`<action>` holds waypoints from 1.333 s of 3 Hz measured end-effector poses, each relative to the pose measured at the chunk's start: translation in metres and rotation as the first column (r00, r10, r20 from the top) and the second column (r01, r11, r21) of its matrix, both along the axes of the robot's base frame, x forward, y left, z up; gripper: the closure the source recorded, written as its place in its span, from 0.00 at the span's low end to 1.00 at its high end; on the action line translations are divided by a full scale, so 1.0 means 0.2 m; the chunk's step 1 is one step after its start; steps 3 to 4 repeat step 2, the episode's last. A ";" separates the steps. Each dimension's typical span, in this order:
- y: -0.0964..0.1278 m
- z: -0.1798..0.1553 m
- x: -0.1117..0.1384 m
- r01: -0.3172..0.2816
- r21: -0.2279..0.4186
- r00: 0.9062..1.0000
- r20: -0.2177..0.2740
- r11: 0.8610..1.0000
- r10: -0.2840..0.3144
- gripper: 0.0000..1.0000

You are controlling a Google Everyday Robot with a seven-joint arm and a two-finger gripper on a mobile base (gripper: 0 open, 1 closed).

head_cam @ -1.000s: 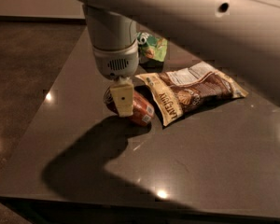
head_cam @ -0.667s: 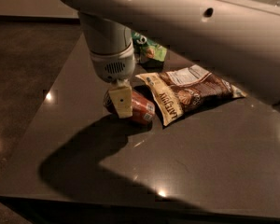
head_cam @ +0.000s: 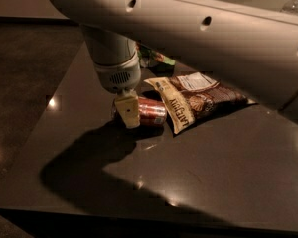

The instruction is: Knock coke can over

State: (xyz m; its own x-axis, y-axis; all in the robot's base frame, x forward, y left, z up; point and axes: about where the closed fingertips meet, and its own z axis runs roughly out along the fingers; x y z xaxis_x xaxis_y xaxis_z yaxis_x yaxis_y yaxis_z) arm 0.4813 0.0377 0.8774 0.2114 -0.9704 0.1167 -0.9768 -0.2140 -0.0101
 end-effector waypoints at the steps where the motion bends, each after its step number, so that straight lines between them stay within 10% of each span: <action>1: -0.01 -0.03 0.00 0.014 0.002 1.000 -0.013 1.000 -0.014 0.00; 4: -0.01 -0.03 0.00 0.014 0.002 1.000 -0.013 1.000 -0.014 0.00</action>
Offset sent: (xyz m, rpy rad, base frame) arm 0.0005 -0.0009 -0.0050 0.0020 0.0110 -0.0112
